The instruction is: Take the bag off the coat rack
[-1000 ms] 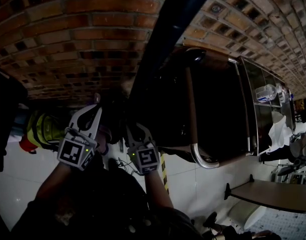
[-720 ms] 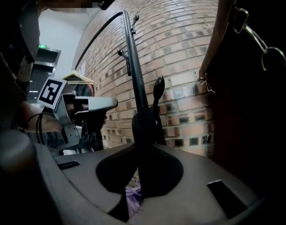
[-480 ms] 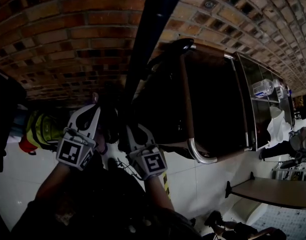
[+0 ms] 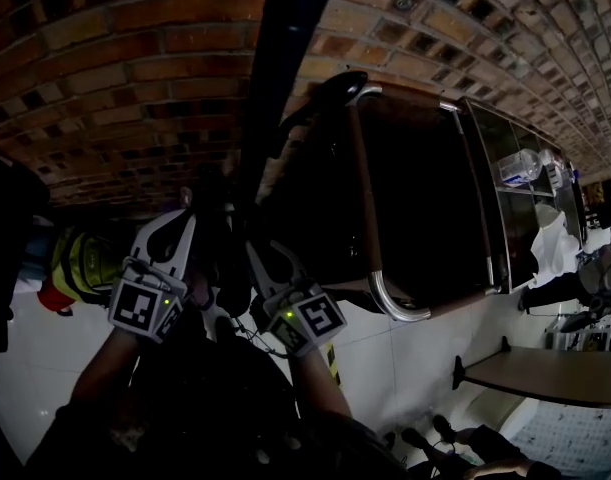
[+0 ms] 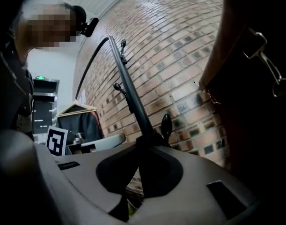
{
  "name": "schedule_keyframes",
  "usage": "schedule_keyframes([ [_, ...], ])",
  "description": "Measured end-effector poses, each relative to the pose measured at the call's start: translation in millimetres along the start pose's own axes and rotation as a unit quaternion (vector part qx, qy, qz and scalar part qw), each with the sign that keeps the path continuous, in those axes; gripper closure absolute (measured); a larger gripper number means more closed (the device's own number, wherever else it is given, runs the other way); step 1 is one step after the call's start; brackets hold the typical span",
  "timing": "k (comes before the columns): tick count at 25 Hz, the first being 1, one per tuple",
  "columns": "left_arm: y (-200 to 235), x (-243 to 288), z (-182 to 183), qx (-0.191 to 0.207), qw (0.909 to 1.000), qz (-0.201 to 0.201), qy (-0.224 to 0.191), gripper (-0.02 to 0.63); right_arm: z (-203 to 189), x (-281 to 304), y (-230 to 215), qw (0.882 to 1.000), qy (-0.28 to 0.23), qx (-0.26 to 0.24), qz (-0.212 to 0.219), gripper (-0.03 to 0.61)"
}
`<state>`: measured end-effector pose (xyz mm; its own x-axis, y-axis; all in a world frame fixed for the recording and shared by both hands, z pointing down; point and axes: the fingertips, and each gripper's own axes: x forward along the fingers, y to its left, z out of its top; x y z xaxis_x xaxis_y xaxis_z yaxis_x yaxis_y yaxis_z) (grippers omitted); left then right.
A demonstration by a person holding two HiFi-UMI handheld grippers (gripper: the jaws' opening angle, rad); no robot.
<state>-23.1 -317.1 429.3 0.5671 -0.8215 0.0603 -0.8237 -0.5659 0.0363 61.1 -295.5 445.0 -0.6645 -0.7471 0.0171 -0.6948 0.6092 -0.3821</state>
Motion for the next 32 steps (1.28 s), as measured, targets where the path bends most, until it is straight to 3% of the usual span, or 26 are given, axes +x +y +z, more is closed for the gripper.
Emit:
schedule_keyframes([
  [12, -4, 7, -1, 0.006, 0.9999, -0.012, 0.004, 0.592, 21, 6, -6, 0.998, -0.022, 0.047, 0.022, 0.548],
  [19, -5, 9, 6, 0.004, 0.9999, -0.016, -0.003, 0.592, 61, 2, 0, 0.998, -0.052, 0.019, 0.025, 0.548],
  [24, -11, 6, 18, -0.002, 0.9995, -0.027, -0.015, 0.594, 85, -5, 8, 0.996, -0.075, 0.038, 0.032, 0.548],
  [32, -15, -3, 33, 0.0, 0.9991, -0.031, -0.03, 0.592, 129, -24, 9, 0.992, -0.121, 0.022, 0.014, 0.548],
])
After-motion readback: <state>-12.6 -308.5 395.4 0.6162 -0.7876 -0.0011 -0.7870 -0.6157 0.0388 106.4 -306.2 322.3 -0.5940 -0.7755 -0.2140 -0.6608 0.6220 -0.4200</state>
